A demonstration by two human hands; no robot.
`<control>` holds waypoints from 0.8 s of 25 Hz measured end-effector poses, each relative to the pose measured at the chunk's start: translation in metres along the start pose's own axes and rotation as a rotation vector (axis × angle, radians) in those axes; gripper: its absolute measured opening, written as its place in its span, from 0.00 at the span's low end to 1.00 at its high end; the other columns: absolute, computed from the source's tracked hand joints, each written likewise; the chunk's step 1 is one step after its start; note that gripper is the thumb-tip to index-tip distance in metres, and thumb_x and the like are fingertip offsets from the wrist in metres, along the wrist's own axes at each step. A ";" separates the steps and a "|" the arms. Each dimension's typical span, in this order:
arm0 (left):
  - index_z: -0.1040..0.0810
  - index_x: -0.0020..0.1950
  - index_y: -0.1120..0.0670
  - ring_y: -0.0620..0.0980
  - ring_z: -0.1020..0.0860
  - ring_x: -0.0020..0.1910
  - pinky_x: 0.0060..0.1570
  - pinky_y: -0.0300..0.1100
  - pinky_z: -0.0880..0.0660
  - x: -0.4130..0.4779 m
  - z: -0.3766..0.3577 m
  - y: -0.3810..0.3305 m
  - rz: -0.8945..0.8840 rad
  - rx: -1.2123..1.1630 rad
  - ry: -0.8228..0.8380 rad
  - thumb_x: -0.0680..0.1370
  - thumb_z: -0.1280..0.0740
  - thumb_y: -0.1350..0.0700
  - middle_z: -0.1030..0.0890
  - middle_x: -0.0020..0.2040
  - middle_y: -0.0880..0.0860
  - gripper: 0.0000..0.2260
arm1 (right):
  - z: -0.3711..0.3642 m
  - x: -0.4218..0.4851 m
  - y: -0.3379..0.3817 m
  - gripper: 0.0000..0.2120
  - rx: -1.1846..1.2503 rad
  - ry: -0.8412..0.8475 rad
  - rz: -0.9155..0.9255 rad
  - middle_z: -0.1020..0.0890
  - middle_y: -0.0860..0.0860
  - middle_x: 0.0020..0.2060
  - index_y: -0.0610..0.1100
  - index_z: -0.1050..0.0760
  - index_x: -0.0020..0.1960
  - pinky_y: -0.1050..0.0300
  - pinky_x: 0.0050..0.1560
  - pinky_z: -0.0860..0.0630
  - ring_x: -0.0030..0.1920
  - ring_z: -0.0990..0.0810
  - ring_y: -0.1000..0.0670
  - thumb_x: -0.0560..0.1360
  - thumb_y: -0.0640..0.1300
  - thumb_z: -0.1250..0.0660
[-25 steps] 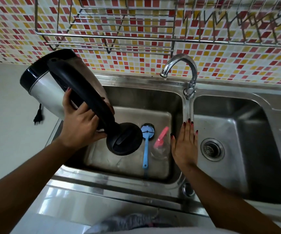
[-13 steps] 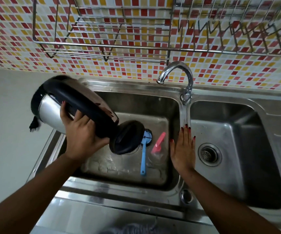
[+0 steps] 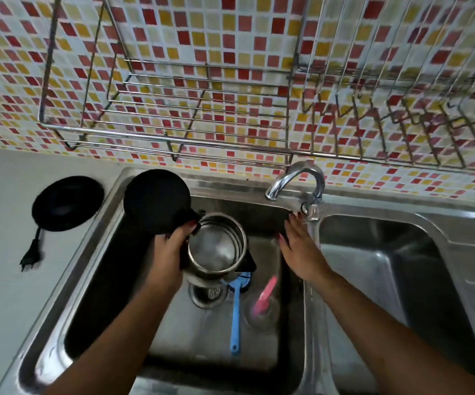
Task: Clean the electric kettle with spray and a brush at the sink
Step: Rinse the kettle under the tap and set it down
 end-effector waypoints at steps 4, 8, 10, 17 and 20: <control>0.23 0.58 0.68 0.53 0.19 0.52 0.53 0.43 0.22 0.016 -0.041 -0.005 -0.032 0.027 0.235 0.66 0.31 0.53 0.16 0.50 0.57 0.26 | 0.017 0.002 0.012 0.20 0.469 -0.028 -0.095 0.32 0.44 0.72 0.40 0.34 0.71 0.73 0.68 0.47 0.73 0.37 0.49 0.81 0.44 0.43; 0.25 0.59 0.71 0.59 0.21 0.56 0.59 0.51 0.25 0.031 -0.065 0.003 0.006 0.030 0.339 0.65 0.30 0.54 0.19 0.54 0.64 0.28 | 0.020 -0.043 0.056 0.16 0.967 -0.065 -0.129 0.24 0.54 0.66 0.51 0.28 0.67 0.66 0.69 0.36 0.66 0.28 0.57 0.80 0.47 0.43; 0.25 0.61 0.70 0.62 0.22 0.57 0.61 0.54 0.26 0.032 -0.075 0.010 0.059 0.051 0.376 0.65 0.29 0.54 0.20 0.55 0.66 0.29 | 0.028 -0.061 0.067 0.18 1.005 -0.172 -0.061 0.25 0.56 0.66 0.48 0.30 0.69 0.64 0.70 0.35 0.67 0.29 0.60 0.80 0.47 0.42; 0.19 0.55 0.59 0.50 0.18 0.51 0.50 0.41 0.22 0.023 -0.095 0.018 0.120 0.067 0.470 0.61 0.27 0.53 0.15 0.48 0.53 0.24 | 0.014 -0.028 0.041 0.16 1.090 0.008 -0.360 0.17 0.51 0.57 0.51 0.21 0.60 0.49 0.67 0.28 0.60 0.20 0.51 0.76 0.55 0.38; 0.23 0.61 0.65 0.58 0.20 0.56 0.60 0.52 0.24 0.031 -0.081 0.020 0.113 0.018 0.329 0.64 0.28 0.52 0.18 0.54 0.61 0.29 | -0.006 -0.040 0.043 0.23 1.191 0.058 -0.444 0.22 0.52 0.64 0.56 0.26 0.65 0.44 0.67 0.29 0.63 0.23 0.49 0.72 0.64 0.37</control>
Point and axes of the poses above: each hand's wrist, its own x-axis towards the middle knuckle, its own z-axis out of the back of the hand, y = z × x, the point moved 9 cm from there along x, towards the middle knuckle
